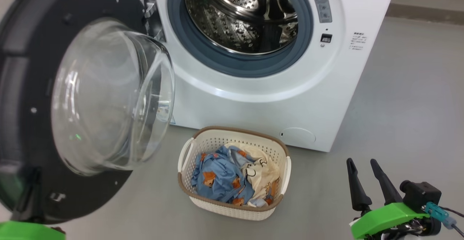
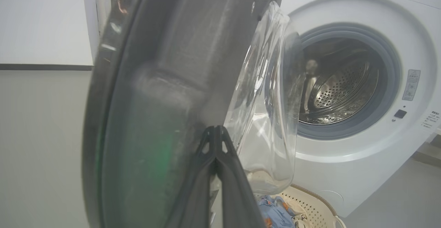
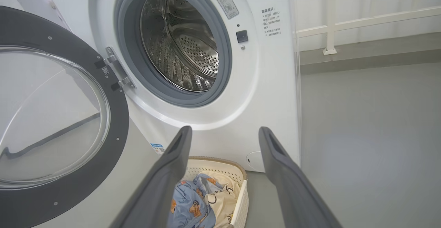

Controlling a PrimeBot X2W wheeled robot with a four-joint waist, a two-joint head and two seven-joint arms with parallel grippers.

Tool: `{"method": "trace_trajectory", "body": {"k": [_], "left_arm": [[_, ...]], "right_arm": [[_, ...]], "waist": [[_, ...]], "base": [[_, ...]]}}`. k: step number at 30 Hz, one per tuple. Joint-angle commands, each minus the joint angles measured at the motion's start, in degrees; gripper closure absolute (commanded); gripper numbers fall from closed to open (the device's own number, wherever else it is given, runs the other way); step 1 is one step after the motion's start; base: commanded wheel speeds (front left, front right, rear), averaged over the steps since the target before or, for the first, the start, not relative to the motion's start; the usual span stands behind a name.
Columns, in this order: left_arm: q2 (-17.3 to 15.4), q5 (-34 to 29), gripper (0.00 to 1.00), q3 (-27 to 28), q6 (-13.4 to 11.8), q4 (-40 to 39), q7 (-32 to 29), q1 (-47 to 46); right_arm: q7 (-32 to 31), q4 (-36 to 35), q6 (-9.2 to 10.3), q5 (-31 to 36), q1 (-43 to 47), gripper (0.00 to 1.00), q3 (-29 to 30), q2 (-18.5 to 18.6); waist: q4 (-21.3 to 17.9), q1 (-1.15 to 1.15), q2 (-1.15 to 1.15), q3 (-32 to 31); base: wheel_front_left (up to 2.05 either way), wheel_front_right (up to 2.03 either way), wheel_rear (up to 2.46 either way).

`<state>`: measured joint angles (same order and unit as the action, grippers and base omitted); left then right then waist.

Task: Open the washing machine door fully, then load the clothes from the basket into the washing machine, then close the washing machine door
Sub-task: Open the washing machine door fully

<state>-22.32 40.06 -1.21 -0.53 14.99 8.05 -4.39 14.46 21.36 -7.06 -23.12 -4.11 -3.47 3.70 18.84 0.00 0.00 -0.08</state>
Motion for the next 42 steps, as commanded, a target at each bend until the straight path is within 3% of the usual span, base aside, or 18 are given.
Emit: {"method": "trace_trajectory", "body": {"k": [1, 12, 21, 42], "left_arm": [[-4.1, 0.6, 1.00, 3.9, -0.1, 1.3, -0.1, -4.7], [-8.8, 3.1, 1.00, 5.7, 4.2, 13.4, -0.3, -14.4], [-11.9, 4.1, 1.00, 2.6, 7.6, 25.5, -0.3, -25.0], [-17.3, 7.3, 1.00, -12.3, 8.0, 42.4, 2.7, -40.2]], "right_arm": [[0.5, -1.2, -0.43, 0.9, -3.2, 0.00, -1.5, 0.1], [0.5, -0.6, -0.43, 3.0, -7.2, 0.00, -1.2, -0.6], [0.5, -0.2, -0.43, 4.3, -10.9, 0.00, -1.0, -0.8], [0.5, 0.9, -0.43, 3.3, -13.1, 0.00, -1.8, -0.8]], "waist": [[1.0, 0.00, 0.00, 2.1], [3.8, 0.00, 0.00, 7.5], [5.8, 0.00, 0.00, 12.2], [6.8, 0.00, 0.00, 14.0]], "base": [[0.00, 0.00, 0.00], [0.00, 0.00, 0.00], [0.00, 0.00, 0.00], [0.00, 0.00, 0.00]]}}
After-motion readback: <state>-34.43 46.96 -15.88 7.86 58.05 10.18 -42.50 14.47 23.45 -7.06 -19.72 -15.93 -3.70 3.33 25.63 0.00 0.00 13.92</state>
